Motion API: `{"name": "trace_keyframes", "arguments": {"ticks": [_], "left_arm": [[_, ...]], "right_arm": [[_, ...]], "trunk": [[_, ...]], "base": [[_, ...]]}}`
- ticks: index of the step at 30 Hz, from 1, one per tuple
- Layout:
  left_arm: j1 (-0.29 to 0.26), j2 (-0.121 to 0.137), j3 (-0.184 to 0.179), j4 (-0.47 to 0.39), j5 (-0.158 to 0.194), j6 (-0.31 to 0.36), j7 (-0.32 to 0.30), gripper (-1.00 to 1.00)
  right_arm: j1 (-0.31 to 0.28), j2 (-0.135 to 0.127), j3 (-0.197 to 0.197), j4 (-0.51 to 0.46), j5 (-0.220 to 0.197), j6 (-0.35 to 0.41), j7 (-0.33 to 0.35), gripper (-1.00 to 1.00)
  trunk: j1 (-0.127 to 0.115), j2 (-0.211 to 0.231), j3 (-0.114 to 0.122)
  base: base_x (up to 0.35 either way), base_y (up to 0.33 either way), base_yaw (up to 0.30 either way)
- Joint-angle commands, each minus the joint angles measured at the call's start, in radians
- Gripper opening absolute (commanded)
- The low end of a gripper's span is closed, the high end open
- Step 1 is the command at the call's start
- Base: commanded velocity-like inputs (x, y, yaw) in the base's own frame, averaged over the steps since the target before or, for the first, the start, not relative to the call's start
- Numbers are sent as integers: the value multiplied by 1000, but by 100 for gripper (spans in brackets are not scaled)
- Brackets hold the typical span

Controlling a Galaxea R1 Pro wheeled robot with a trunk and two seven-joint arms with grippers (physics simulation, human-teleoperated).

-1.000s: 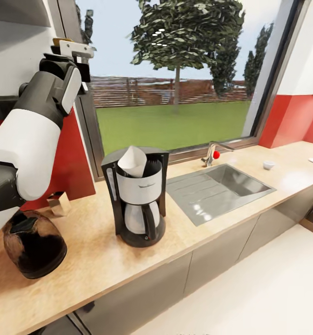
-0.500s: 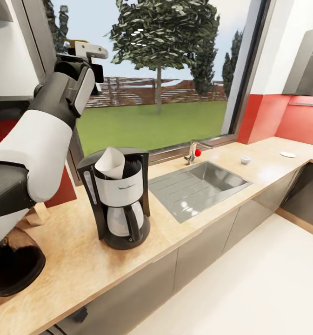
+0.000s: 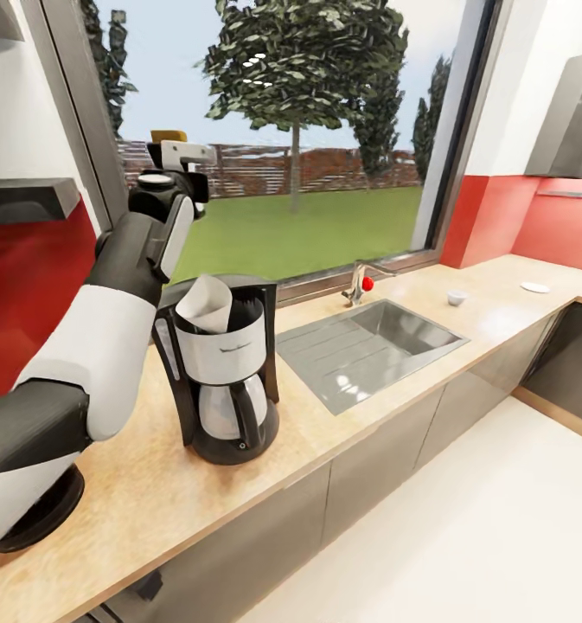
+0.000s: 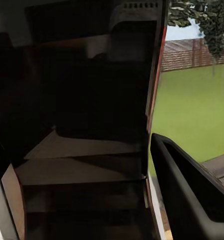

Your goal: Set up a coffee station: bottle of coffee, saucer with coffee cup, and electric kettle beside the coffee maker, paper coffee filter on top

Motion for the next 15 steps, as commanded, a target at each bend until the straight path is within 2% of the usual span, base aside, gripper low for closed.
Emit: {"name": "trace_keyframes", "arguments": {"ticks": [1, 8, 15], "left_arm": [[0, 0, -2, -2, -5, 7, 2, -100], [45, 10, -1, -25, -14, 8, 2, -100], [57, 12, 0, -28, -16, 8, 2, -100]], "right_arm": [[-1, 0, -9, 1, 9, -3, 4, 100], [-1, 4, -9, 1, 9, -3, 4, 100], [-1, 7, -9, 1, 9, -3, 4, 100]], "trunk": [[1, -2, -2], [1, -2, -2], [1, -2, -2]], "base": [[0, 0, 0], [-20, 0, 0], [-275, 0, 0]]}}
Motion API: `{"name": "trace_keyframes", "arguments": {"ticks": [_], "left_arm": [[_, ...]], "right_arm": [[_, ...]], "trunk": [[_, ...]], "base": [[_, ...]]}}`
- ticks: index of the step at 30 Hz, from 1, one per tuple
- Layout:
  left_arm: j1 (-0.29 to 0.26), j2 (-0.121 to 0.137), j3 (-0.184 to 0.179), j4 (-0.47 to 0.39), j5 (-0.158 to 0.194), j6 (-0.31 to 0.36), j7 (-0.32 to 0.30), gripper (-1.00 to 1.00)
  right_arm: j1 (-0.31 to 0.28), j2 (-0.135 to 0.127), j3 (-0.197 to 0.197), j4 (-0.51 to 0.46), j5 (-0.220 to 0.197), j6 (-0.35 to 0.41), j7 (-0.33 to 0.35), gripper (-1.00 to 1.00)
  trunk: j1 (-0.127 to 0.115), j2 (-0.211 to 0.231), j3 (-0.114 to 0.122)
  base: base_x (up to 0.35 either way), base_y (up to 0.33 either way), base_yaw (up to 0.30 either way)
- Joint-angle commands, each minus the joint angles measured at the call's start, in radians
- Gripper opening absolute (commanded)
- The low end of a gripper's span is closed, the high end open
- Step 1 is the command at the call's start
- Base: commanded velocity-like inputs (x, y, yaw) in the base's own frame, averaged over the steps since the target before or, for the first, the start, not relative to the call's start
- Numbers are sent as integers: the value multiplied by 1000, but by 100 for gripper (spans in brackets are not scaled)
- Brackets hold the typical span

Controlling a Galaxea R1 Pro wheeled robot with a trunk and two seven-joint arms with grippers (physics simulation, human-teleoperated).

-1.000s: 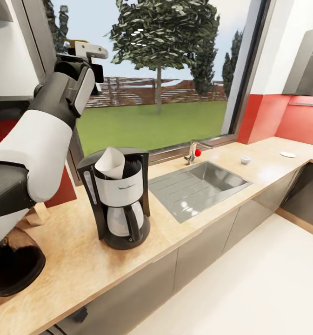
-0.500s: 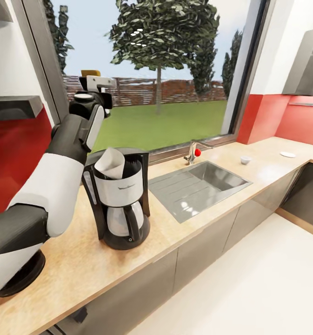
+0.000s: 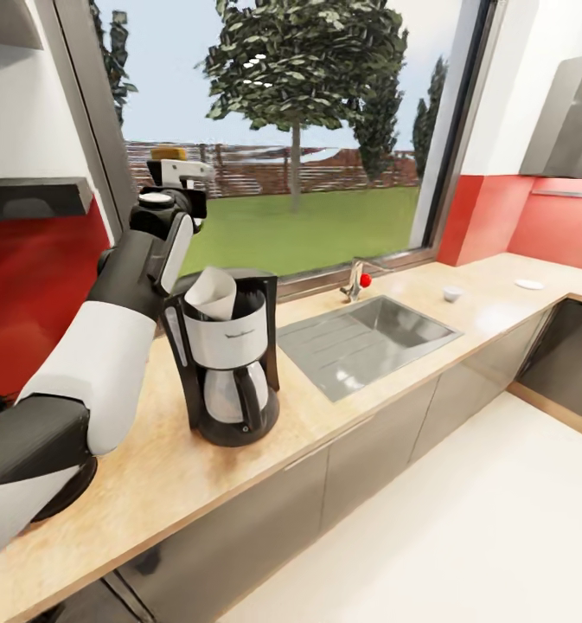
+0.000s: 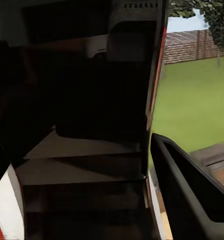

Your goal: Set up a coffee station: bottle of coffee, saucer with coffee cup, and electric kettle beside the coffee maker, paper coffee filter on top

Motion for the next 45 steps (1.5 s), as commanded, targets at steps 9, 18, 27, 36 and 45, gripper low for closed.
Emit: {"name": "trace_keyframes", "arguments": {"ticks": [9, 18, 27, 36, 45], "left_arm": [[78, 58, 2, -25, -5, 6, 1, -100], [164, 144, 3, -72, 0, -1, -2, -100], [244, 194, 45, -74, 5, -10, 0, -100], [355, 190, 82, -121, 6, -19, 2, -100], [489, 181, 103, -130, 10, -138, 15, -100]], "right_arm": [[-1, 0, -9, 1, 9, -3, 4, 100], [-1, 22, -7, 1, 11, -3, 4, 100], [-1, 23, -7, 1, 11, -5, 4, 100], [-1, 24, -7, 1, 11, -5, 4, 100], [-1, 26, -7, 1, 11, -6, 4, 100]], "trunk": [[0, -2, -2], [0, -2, -2], [0, -2, -2], [0, -2, -2], [0, -2, -2]], "base": [[-143, 0, 15], [-1, 0, 206], [0, 0, 11], [0, 0, 0], [0, 0, 0]]}}
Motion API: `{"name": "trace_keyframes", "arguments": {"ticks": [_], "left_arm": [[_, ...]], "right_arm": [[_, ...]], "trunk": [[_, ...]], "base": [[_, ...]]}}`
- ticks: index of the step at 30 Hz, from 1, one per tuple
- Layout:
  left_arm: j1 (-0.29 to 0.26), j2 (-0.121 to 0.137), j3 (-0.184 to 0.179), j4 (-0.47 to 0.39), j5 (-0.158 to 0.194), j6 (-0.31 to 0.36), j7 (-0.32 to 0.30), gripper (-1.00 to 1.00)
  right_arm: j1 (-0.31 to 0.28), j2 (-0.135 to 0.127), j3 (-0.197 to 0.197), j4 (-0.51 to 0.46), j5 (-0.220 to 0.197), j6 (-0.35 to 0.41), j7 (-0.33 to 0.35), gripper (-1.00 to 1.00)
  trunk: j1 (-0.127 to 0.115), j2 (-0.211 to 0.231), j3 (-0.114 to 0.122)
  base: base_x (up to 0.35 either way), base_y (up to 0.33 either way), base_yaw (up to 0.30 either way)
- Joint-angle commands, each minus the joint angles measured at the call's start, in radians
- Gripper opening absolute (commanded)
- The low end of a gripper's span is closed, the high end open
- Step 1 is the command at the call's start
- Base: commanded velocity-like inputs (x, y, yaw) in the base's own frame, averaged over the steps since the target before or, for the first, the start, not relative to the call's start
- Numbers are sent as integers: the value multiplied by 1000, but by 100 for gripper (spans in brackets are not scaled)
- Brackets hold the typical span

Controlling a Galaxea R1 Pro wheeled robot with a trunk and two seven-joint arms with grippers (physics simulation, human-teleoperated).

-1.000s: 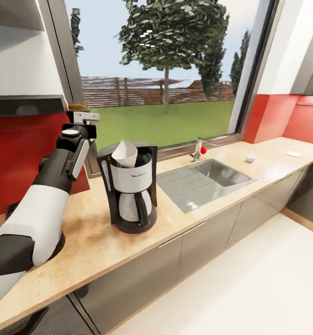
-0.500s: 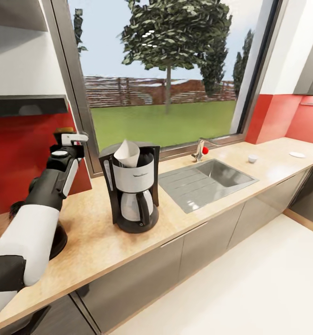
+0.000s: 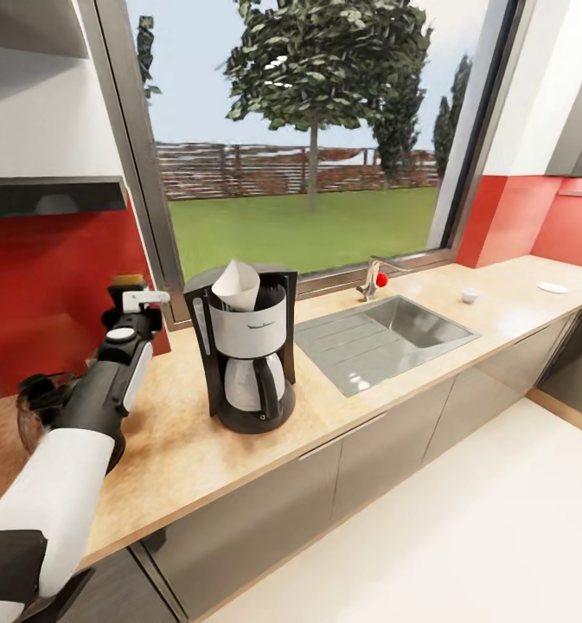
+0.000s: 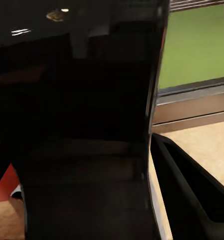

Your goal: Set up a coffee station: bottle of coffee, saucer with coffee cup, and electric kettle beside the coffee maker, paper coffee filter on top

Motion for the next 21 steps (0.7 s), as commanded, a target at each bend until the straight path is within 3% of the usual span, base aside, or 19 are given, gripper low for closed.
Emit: {"name": "trace_keyframes", "arguments": {"ticks": [1, 8, 12, 21], "left_arm": [[24, 0, 9, -1, -6, -16, 2, -100], [142, -3, 18, 13, -5, -132, 2, -100], [163, -19, 16, 32, 19, -156, -3, -100], [215, -8, 16, 50, -6, -138, 4, -100]], "right_arm": [[-1, 4, -9, 1, 9, -3, 4, 100], [-1, 6, -8, 0, 10, -2, 4, 100], [0, 11, -6, -1, 10, -3, 2, 100], [1, 22, -6, -1, 10, -4, 2, 100]], "trunk": [[1, -2, -2], [1, -2, -2], [1, -2, -2], [1, -2, -2]], "base": [[0, 0, 0], [0, 0, 0], [0, 0, 0], [0, 0, 0]]}}
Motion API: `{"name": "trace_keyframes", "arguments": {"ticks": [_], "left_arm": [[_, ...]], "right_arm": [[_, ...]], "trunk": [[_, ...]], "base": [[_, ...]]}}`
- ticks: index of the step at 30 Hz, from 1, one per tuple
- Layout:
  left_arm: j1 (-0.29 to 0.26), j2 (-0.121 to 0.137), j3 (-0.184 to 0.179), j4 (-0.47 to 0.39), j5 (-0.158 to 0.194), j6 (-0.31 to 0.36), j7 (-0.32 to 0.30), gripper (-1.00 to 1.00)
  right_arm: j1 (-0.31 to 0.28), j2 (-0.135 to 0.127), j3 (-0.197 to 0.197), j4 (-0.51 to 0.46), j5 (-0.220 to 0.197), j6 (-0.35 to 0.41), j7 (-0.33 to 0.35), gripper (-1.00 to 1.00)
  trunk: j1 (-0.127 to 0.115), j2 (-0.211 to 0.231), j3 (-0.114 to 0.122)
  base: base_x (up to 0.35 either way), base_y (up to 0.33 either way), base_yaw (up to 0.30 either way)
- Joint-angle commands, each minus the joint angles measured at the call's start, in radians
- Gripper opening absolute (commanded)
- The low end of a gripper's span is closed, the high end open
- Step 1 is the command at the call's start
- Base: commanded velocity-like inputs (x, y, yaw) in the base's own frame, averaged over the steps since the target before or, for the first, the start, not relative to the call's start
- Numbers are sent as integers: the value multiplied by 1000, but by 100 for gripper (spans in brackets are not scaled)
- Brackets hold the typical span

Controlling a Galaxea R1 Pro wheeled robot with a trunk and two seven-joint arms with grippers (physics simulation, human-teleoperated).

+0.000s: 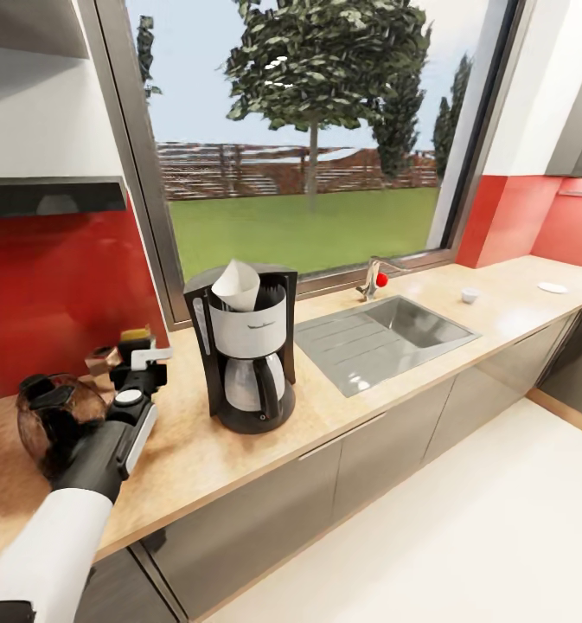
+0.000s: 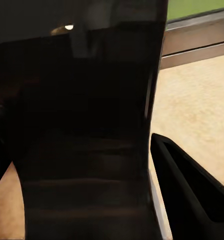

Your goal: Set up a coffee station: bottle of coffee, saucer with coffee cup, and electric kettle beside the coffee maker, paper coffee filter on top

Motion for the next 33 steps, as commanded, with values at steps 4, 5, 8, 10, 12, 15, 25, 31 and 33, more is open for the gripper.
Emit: {"name": "trace_keyframes", "arguments": {"ticks": [4, 5, 8, 10, 12, 15, 25, 31, 33], "left_arm": [[22, 0, -2, 9, -8, -17, 1, -100], [28, -1, -3, 10, -7, -23, 1, -100], [45, -2, -4, 11, -6, -41, 0, -100], [57, -6, -4, 16, -5, -53, 1, -100], [68, -10, -4, 25, -5, -65, 1, -100], [85, -17, -4, 43, -6, -84, 2, -100], [125, -36, -4, 74, -6, -305, 4, -100], [125, -45, -4, 75, -8, -305, 4, -100], [125, -47, -4, 75, -10, -305, 4, -100]], "right_arm": [[-1, 0, -9, 1, 9, -4, 4, 100], [-1, 0, -9, 1, 9, -4, 4, 100], [-1, 0, -9, 1, 9, -4, 4, 100], [-1, 0, -9, 1, 9, -4, 4, 100], [-1, -1, -9, 1, 9, -3, 4, 100], [-1, -4, -9, 1, 9, -3, 4, 100], [-1, -5, -9, 1, 9, -2, 4, 100], [-1, -5, -8, 1, 9, -2, 4, 100], [-1, -5, -8, 2, 9, -2, 4, 100]], "trunk": [[1, -2, -2], [1, -2, -2], [1, -2, -2], [1, -2, -2], [1, -2, -2], [1, -2, -2], [1, -2, -2], [1, -2, -2], [1, -2, -2]], "base": [[0, 0, 0], [0, 0, 0], [0, 0, 0], [0, 0, 0], [0, 0, 0], [0, 0, 0], [0, 0, 0], [37, -43, 0], [116, -120, 0]]}}
